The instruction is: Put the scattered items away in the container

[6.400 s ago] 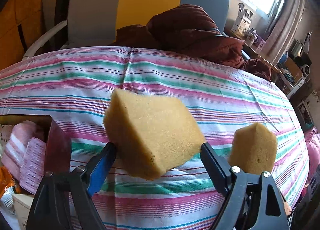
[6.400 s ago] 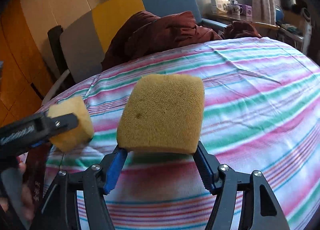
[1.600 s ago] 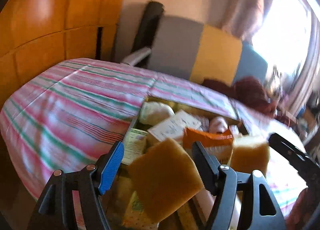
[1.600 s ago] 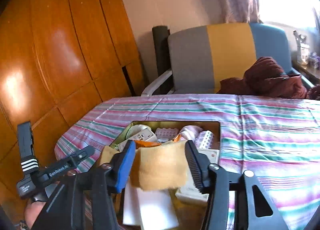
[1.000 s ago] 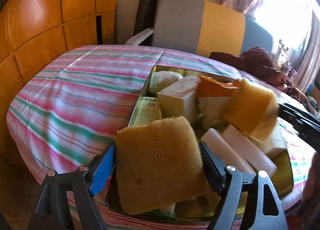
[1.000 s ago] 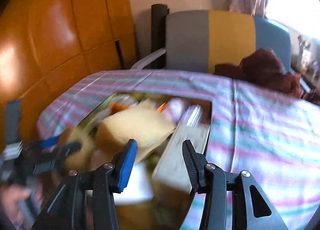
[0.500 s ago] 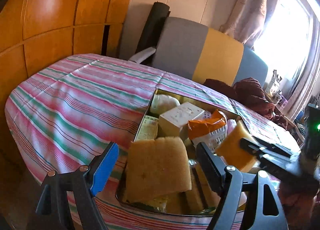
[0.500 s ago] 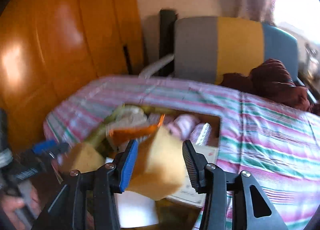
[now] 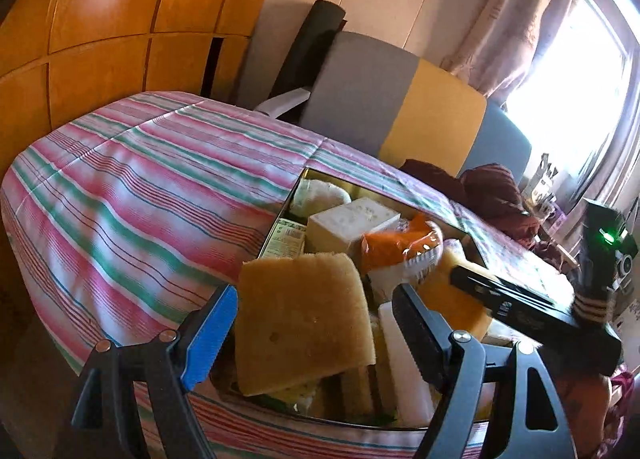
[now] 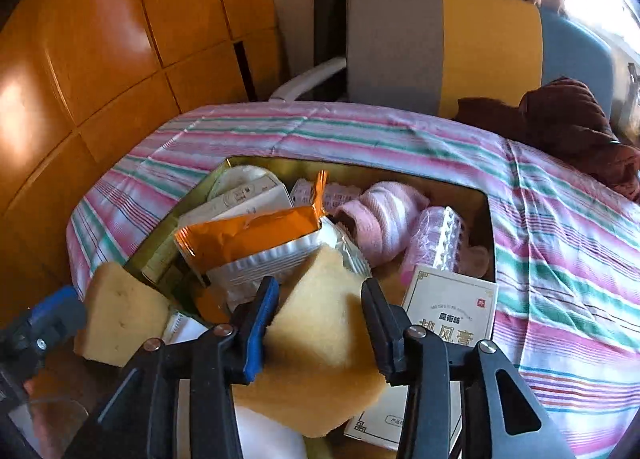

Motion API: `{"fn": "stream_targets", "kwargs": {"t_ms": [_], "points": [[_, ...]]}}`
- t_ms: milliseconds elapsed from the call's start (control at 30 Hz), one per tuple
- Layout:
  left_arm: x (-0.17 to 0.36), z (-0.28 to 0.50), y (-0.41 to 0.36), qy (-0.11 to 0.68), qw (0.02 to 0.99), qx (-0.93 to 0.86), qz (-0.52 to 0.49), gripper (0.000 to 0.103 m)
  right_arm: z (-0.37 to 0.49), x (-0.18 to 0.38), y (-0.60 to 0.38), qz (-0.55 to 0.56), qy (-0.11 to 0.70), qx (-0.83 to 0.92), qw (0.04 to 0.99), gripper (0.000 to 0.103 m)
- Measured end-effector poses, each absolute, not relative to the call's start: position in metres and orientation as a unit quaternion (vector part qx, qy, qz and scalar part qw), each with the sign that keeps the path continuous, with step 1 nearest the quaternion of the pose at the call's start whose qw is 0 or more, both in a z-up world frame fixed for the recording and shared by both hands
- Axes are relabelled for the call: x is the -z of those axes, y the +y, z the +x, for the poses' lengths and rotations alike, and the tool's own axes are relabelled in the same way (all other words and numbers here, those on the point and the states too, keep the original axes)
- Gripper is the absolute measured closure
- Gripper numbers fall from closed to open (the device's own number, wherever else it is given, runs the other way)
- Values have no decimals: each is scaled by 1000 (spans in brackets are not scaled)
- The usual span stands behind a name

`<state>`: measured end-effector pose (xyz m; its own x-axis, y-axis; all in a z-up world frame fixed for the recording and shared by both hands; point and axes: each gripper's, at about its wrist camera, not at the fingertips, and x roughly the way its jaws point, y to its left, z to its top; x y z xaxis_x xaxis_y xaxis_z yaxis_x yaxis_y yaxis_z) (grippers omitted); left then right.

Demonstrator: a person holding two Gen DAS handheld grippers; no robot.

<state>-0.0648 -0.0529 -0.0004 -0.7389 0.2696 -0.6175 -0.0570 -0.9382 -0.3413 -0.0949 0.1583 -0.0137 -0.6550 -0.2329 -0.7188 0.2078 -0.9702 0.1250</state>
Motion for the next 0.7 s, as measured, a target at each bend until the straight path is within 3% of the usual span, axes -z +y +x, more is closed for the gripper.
{"fn": "stream_targets", "kwargs": {"t_ms": [67,167,267,500,633,667,700], "points": [[0,-63,-55,-160,89,-920,-347,22,-78,5,173,381,-60,914,126,49],[-1,-61,-56,-171,87,-919,-344,22,-52,-6,190,353,-94,921,132,48],[1,-62,-48,-169,100,-915,-352,22,-34,-12,183,343,-58,928,130,57],[0,-56,-22,-145,128,-916,-353,22,-41,-11,153,352,21,928,125,64],[-2,-53,-7,-119,146,-916,-355,22,-75,-20,153,337,9,935,108,66],[-1,-52,-4,-114,146,-916,-355,22,-81,-20,157,340,-4,934,107,64],[-1,-52,-3,-112,148,-916,-355,22,-84,-20,160,345,-17,931,113,55]]}}
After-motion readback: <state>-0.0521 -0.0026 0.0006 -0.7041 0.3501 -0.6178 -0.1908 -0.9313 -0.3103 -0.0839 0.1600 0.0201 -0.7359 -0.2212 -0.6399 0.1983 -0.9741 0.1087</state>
